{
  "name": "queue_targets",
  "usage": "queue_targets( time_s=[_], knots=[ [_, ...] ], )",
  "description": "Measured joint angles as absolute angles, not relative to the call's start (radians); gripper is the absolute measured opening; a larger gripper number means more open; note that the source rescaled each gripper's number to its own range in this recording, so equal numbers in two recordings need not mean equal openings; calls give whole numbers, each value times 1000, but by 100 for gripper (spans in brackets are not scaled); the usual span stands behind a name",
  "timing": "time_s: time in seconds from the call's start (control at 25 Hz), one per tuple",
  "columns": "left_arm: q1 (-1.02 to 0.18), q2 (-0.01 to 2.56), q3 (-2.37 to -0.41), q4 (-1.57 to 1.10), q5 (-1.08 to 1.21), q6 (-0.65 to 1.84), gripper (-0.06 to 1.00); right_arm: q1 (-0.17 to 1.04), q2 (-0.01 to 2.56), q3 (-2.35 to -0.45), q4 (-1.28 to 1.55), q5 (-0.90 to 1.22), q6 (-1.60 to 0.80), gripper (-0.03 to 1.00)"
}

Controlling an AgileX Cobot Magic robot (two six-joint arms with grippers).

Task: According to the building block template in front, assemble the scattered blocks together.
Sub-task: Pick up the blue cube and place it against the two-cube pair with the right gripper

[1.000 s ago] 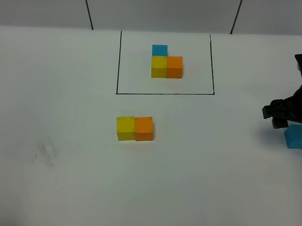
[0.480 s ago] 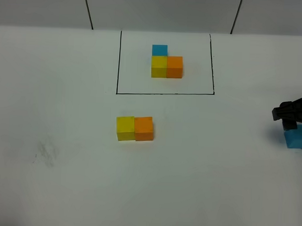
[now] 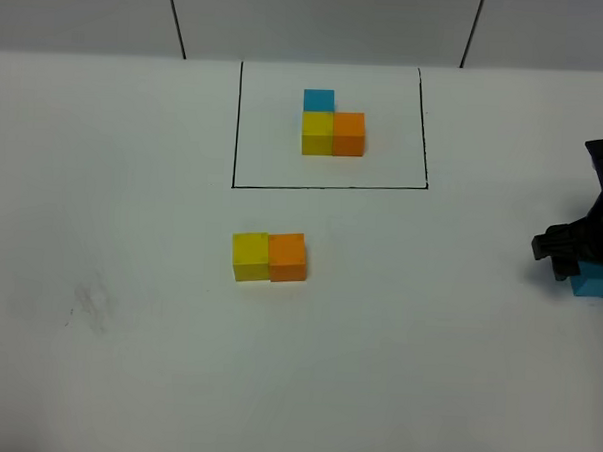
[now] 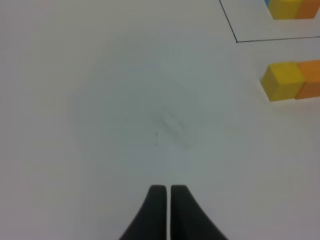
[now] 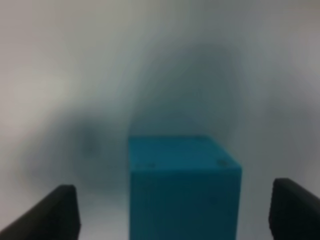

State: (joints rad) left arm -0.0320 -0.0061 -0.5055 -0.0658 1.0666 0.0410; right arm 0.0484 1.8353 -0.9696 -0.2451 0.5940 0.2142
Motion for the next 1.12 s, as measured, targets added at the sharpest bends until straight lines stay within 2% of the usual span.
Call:
queue_targets(
  time_s=[0.64,0.76,0.88,1.12],
  knots=[
    [-32,-6,-506,-66,1067,41,0,37,1894,-970,-263,571,211,85],
    [-32,-6,-506,-66,1067,41,0,35,1900,-970,-263,567,211,74],
    [-32,-6,-506,-66,1067,41,0,35,1903,-970,-264,563,211,51],
    [-32,-6,-506,-66,1067,41,0,35,1903,-970,-267,551,168,52]
  ],
)
